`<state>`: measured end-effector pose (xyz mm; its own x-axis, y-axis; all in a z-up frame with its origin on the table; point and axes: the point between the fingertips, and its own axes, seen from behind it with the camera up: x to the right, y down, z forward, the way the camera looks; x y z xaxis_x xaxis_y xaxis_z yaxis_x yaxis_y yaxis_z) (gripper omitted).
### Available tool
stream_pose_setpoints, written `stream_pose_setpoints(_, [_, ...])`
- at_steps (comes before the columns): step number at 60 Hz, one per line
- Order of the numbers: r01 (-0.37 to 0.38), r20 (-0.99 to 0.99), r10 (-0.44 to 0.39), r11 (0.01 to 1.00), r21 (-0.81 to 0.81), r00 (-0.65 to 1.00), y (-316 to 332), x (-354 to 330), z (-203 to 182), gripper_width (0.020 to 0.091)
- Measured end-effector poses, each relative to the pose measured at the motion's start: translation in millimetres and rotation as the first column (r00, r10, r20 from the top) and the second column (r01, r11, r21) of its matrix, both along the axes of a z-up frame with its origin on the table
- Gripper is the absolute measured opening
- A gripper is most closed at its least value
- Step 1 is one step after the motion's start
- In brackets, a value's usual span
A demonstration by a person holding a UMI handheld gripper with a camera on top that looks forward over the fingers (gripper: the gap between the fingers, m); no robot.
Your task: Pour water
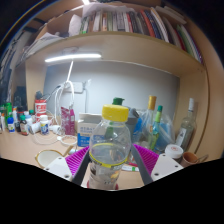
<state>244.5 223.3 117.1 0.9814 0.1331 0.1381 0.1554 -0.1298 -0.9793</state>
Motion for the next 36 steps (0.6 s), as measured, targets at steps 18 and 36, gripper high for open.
stream_pose_setpoints(18, [-0.035, 0.001, 0.035, 0.999, 0.005, 0.999, -92, 13, 19, 0.0849])
stream_pose_setpoints(36, [-0.009, -0.119, 0.014, 0.999, 0.042, 0.993, -209, 38, 43, 0.0849])
